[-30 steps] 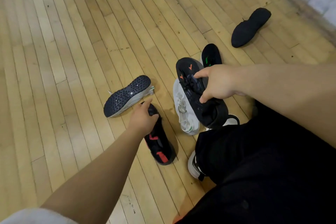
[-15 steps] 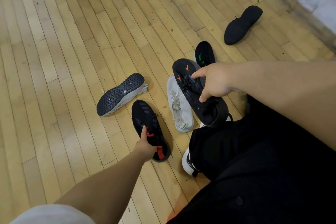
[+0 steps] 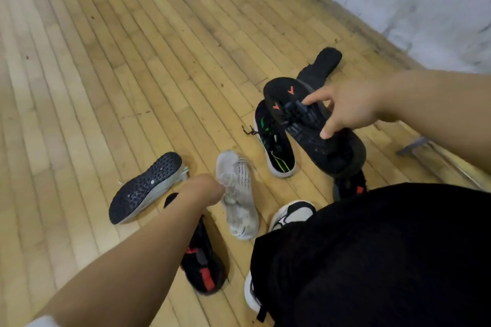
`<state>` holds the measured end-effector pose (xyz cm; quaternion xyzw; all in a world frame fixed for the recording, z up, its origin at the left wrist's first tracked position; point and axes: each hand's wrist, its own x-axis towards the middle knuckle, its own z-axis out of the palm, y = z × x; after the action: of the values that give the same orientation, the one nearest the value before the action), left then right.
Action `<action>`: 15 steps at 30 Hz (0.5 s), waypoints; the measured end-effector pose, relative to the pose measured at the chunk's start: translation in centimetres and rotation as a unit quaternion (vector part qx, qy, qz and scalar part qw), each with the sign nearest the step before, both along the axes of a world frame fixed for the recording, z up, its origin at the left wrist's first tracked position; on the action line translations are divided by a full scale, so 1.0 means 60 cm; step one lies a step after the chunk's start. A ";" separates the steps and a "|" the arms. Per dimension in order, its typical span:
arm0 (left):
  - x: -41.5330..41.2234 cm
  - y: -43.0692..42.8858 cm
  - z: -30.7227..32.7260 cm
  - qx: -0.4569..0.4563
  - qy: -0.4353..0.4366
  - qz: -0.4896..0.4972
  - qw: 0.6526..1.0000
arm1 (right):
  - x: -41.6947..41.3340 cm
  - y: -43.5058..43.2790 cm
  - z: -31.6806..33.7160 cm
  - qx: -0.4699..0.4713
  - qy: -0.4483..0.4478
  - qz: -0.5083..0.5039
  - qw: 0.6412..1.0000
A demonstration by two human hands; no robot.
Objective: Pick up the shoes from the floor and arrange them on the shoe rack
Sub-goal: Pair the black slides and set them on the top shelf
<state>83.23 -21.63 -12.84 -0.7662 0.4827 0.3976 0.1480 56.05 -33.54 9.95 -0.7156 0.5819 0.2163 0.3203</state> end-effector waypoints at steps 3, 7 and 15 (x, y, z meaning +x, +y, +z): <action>-0.083 -0.124 0.012 -0.121 0.066 0.026 0.990 | -0.106 -0.037 -0.042 -0.013 -0.019 -0.111 0.994; -0.214 -0.283 -0.024 -0.182 0.078 -0.078 0.977 | -0.229 -0.046 -0.176 -0.027 -0.135 -0.316 0.939; -0.382 -0.511 -0.138 -0.126 -0.056 -0.317 0.938 | -0.308 -0.054 -0.413 -0.049 -0.259 -0.541 0.799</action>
<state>60.31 -52.32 -21.11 -0.6069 0.7377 0.2222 0.1951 37.57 -36.78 -14.86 -0.3284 0.7797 -0.2140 0.4882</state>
